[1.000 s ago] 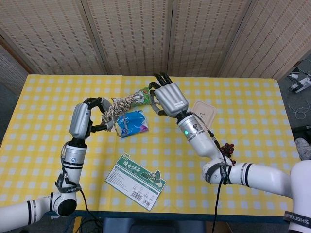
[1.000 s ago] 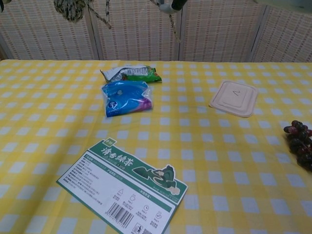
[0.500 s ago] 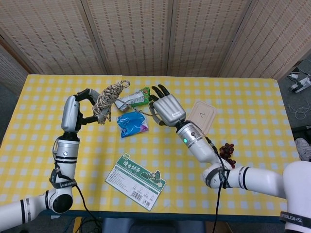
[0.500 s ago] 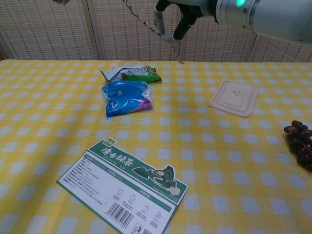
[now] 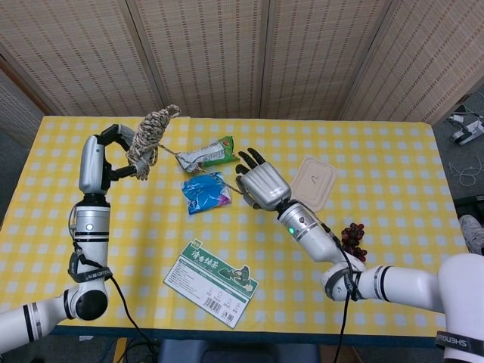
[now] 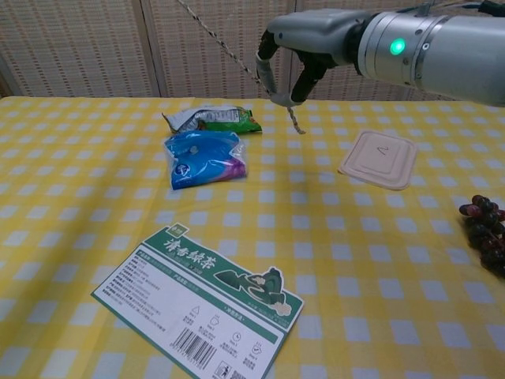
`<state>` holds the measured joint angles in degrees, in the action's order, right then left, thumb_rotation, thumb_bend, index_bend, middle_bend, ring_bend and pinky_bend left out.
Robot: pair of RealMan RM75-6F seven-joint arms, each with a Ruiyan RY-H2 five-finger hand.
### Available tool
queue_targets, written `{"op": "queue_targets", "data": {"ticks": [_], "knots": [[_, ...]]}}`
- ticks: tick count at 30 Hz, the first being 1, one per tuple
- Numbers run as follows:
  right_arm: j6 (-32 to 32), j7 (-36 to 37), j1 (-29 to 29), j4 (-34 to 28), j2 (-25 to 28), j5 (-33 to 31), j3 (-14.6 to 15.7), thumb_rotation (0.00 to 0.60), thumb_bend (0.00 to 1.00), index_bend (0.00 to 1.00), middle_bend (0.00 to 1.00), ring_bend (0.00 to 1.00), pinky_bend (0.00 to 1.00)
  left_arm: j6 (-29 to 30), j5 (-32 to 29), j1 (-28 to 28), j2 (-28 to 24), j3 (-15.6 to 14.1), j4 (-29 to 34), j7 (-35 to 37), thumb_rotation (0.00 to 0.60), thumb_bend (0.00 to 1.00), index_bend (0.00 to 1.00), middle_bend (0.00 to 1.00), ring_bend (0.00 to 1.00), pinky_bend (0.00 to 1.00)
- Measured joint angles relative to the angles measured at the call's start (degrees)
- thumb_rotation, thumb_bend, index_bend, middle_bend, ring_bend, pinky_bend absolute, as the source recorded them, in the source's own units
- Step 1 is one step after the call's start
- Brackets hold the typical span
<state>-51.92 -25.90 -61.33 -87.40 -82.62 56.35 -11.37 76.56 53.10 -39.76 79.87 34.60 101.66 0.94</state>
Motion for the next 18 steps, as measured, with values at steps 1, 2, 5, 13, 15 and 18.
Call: {"op": "queue_targets", "data": {"ticks": [1, 2, 5, 13, 15, 18], "knots": [[0.0, -0.2, 0.1, -0.2, 0.1, 0.4, 0.3, 0.6, 0.44, 0.6, 0.28, 0.05, 0.0, 0.1, -0.4, -0.1, 0.0, 0.1, -0.4, -0.3, 0.6, 0.31, 0.72, 0.8, 0.6, 0.37], [0.1, -0.4, 0.2, -0.4, 0.2, 0.7, 0.5, 0.6, 0.44, 0.6, 0.28, 0.05, 0.0, 0.1, -1.0, -0.3, 0.0, 0.3, -0.8, -0.5, 0.6, 0.31, 0.72, 0.8, 0.6, 0.37], [0.1, -0.8, 0.6, -1.3, 0.4, 1.7, 1.3, 0.6, 0.44, 0.6, 0.28, 0.05, 0.0, 0.3, -2.2, -0.7, 0.1, 0.6, -1.9, -1.8, 0.6, 0.31, 0.72, 0.8, 0.6, 0.37], [0.2, -0.8, 1.7, -4.1, 1.5, 5.0, 2.5, 0.6, 0.44, 0.6, 0.28, 0.05, 0.0, 1.1, -2.6, -1.7, 0.5, -1.0, -6.1, -7.2, 0.6, 0.31, 0.72, 0.8, 0.6, 0.37], [0.3, -0.8, 1.9, -4.9, 1.9, 5.7, 2.8, 0.6, 0.44, 0.6, 0.28, 0.05, 0.0, 1.1, -3.1, -2.0, 0.6, -1.4, -7.1, -8.3, 0.6, 0.31, 0.72, 0.8, 0.6, 0.37], [0.5, -1.0, 2.2, -6.3, 2.6, 7.0, 3.3, 0.6, 0.44, 0.6, 0.28, 0.05, 0.0, 1.0, -3.8, -2.2, 0.7, -1.7, -7.9, -9.6, 0.6, 0.31, 0.72, 0.8, 0.6, 0.37]]}}
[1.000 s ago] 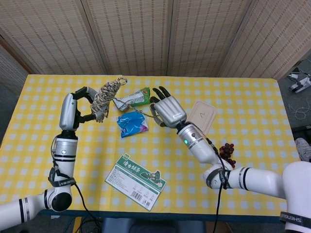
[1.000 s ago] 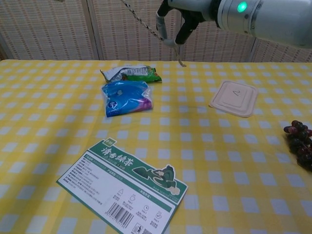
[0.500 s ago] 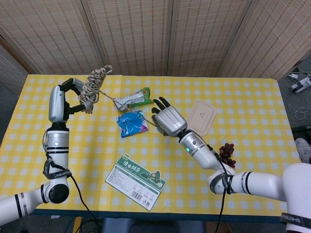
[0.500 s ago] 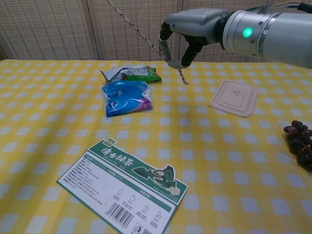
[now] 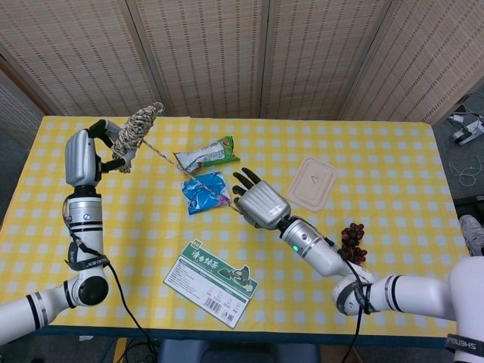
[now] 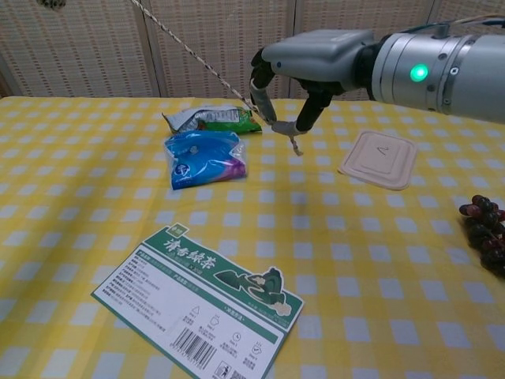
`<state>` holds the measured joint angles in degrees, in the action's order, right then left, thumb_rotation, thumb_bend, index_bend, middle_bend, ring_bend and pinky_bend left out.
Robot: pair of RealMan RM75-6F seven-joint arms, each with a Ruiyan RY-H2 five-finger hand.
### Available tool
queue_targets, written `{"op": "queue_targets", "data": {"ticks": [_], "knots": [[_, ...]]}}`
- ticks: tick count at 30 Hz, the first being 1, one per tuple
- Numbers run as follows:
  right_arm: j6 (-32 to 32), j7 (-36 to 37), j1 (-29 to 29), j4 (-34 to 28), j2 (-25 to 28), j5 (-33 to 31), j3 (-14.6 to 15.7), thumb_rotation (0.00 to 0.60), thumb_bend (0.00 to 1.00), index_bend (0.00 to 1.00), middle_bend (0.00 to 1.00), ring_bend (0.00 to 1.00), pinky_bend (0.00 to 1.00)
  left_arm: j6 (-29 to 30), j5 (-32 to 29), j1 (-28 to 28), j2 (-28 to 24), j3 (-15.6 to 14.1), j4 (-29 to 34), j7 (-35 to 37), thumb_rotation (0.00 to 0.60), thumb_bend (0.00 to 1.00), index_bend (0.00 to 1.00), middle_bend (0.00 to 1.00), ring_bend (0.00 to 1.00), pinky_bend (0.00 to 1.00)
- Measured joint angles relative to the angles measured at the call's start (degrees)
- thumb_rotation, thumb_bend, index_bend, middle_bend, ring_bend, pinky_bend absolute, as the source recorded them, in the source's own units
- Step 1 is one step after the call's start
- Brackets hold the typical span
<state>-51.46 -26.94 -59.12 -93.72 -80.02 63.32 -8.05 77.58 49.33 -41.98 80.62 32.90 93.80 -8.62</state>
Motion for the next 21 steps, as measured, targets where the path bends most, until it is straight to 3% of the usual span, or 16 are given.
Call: {"op": "queue_targets", "data": {"ticks": [6, 17, 21], "knots": [[0.0, -0.1, -0.1, -2.8, 0.8, 1.9, -0.6, 0.6, 0.45, 0.61, 0.28, 0.05, 0.0, 0.2, 0.9, -0.5, 0.4, -2.8, -1.3, -4.6, 0.599, 0.31, 0.73, 0.8, 0.6, 0.37], [-0.6, -1.1, -2.8, -8.8, 2.0, 2.0, -6.0, 0.6, 0.46, 0.6, 0.28, 0.05, 0.0, 1.2, 7.9, -1.3, 2.8, -11.1, -4.2, -14.3, 0.6, 0.31, 0.73, 0.8, 0.6, 0.37], [-0.9, -1.8, -3.8, -10.3, 2.0, 1.3, -7.4, 0.6, 0.47, 0.6, 0.28, 0.05, 0.0, 1.4, 9.5, -1.7, 3.9, -12.8, -4.7, -17.7, 0.6, 0.31, 0.73, 0.8, 0.6, 0.37]]}}
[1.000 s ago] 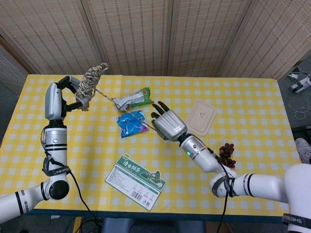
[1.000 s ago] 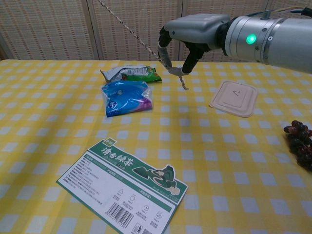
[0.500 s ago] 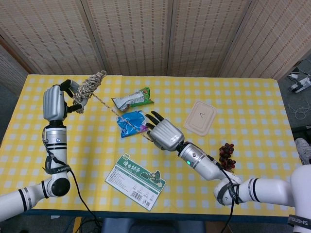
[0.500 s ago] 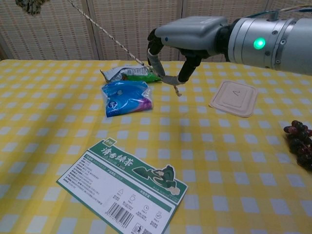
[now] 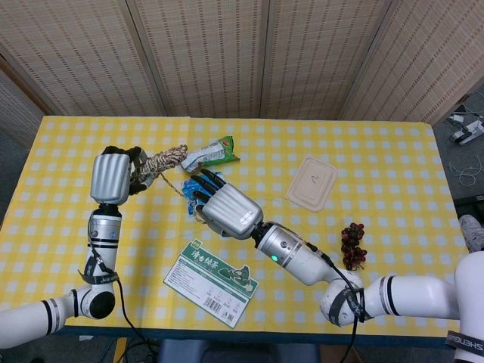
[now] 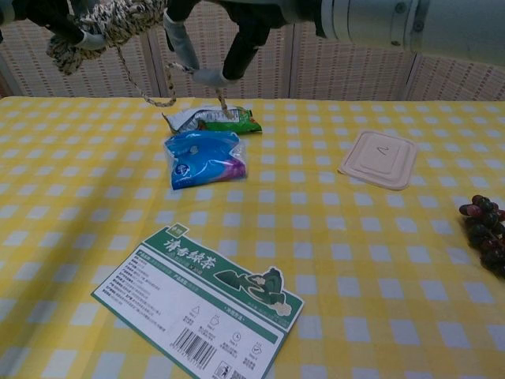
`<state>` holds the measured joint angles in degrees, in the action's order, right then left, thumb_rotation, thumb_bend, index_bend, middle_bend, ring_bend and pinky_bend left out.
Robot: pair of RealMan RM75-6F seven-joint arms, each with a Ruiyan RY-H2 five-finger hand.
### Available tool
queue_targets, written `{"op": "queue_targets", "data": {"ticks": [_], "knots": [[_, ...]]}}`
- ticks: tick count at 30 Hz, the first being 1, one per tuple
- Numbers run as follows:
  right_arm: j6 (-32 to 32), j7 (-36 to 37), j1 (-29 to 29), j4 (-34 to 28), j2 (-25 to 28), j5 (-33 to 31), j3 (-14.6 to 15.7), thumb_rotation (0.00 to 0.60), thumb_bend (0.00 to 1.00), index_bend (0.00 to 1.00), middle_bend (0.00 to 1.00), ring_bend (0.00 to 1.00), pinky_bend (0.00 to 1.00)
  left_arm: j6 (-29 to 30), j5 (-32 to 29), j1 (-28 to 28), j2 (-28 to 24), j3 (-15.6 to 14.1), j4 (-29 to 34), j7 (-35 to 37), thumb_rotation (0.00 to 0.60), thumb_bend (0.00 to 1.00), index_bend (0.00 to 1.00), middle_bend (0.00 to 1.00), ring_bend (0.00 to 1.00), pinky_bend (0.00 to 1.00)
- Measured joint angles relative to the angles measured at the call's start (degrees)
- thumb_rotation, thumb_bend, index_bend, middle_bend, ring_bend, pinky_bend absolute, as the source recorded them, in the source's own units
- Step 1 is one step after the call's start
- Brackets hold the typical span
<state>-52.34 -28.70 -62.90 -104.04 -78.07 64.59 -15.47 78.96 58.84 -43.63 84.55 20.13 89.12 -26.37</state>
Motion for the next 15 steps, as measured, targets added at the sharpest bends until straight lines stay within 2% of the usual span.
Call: {"op": "queue_targets", "data": {"ticks": [15], "knots": [[-1.7, 2.4, -2.1, 2.2, -2.3, -4.0, -4.2, 0.6, 0.47, 0.6, 0.22, 0.05, 0.0, -0.3, 7.1, 0.8, 3.8, -5.4, 2.2, -2.0, 0.6, 0.3, 0.73, 0.8, 0.6, 0.37]]}}
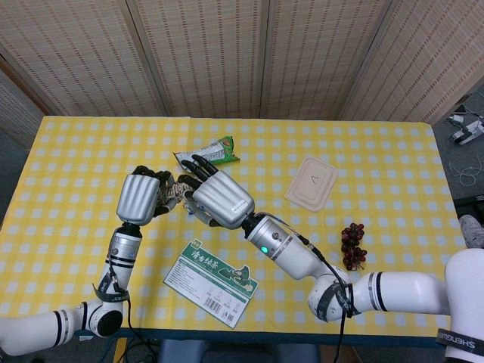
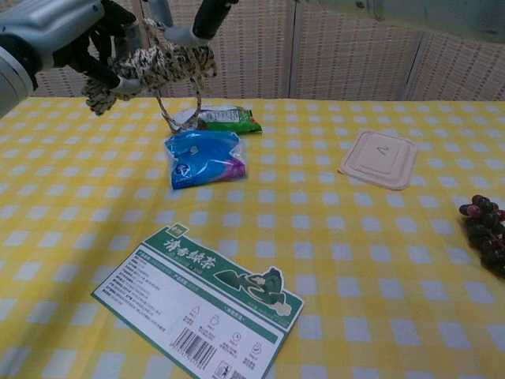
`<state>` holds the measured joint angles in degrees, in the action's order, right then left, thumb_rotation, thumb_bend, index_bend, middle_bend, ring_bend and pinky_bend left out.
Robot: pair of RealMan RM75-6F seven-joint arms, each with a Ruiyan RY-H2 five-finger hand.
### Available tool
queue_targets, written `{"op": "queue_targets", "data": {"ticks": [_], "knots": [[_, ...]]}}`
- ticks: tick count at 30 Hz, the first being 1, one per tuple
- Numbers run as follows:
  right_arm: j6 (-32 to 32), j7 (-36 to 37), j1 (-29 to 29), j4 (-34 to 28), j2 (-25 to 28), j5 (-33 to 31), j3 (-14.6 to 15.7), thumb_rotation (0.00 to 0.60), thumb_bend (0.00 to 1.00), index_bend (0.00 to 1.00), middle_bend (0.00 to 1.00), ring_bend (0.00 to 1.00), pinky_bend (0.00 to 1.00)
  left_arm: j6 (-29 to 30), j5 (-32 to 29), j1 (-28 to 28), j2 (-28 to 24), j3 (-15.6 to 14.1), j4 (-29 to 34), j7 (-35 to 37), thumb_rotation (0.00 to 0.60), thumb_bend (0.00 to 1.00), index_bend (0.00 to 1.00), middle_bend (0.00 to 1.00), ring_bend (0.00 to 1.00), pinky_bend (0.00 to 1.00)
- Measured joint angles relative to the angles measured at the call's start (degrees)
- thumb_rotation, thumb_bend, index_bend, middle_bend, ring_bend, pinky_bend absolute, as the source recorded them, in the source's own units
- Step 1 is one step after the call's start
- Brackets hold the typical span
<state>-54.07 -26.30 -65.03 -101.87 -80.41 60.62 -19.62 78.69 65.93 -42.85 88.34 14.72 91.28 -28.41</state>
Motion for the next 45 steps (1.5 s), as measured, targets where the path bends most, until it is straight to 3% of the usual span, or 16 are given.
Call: {"op": "queue_targets", "data": {"ticks": [10, 20, 33, 45], "knots": [[-0.3, 0.9, -0.9, 2.5, -0.5, -2.2, -1.2, 0.6, 0.47, 0.6, 0.22, 0.05, 0.0, -0.5, 4.6, 0.5, 2.5, -1.9, 1.3, 1.0, 0.6, 0.31, 0.73, 0.8, 0.59, 0.37], [-0.3, 1.1, -1.4, 5.1, -0.7, -3.8, -1.1, 0.6, 0.47, 0.6, 0.22, 0.05, 0.0, -1.4, 8.6, 1.0, 3.6, -2.3, 2.3, 8.3, 0.6, 0.31, 0.73, 0.8, 0.59, 0.37], [-0.3, 2.9, -0.7, 8.1, -0.6, -4.8, -0.5, 0.6, 0.48, 0.6, 0.22, 0.05, 0.0, -0.6, 13.1, 2.3, 3.7, -0.1, 2.7, 21.2, 0.6, 0.31, 0.73, 0.8, 0.59, 0.37], [-0.4, 5.4, 0.5, 10.5, -1.1, -4.8, 0.0, 0.6, 0.48, 0.6, 0.22, 0.05, 0.0, 0.1, 11.6, 4.0, 2.6, 3.0, 4.2, 27.6, 0.6, 0.31, 0.73, 0.8, 0.59, 0.37]]}}
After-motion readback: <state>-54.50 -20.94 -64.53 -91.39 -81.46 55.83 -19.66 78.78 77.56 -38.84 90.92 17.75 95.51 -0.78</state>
